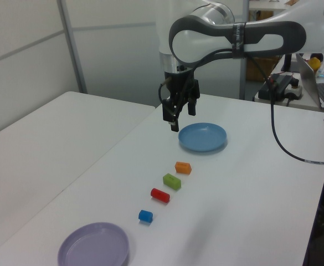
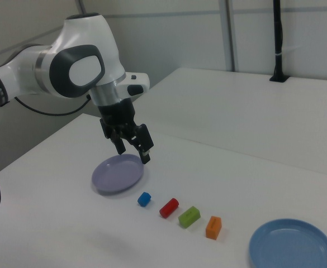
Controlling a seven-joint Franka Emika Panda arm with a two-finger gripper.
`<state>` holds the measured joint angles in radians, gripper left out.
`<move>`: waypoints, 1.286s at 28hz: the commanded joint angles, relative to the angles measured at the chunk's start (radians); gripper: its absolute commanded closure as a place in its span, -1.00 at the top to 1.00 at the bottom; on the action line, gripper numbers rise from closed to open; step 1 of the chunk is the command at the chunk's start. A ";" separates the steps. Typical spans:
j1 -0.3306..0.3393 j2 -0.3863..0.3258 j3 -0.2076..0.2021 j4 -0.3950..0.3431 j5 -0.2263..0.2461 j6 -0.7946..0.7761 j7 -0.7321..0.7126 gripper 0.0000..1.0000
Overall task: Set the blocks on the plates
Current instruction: 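Lower the open gripper toward the orange block beside the blue plate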
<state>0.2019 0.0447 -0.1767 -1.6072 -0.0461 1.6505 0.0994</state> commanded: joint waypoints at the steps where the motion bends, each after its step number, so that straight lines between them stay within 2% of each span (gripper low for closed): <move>1: 0.001 -0.003 -0.020 0.019 0.073 -0.031 -0.074 1.00; 8: -0.033 0.014 -0.020 0.027 0.078 -0.017 -0.139 1.00; 14: -0.074 0.099 -0.020 0.029 0.072 0.012 -0.213 1.00; 22: -0.145 0.211 -0.018 0.027 0.065 0.159 -0.270 1.00; 23: -0.160 0.239 -0.018 0.027 0.063 0.187 -0.311 1.00; 28: -0.191 0.285 -0.017 0.018 0.064 0.265 -0.423 1.00; 36: -0.213 0.362 -0.017 0.000 0.068 0.379 -0.426 1.00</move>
<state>-0.0079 0.3701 -0.1910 -1.6004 0.0040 1.9684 -0.2979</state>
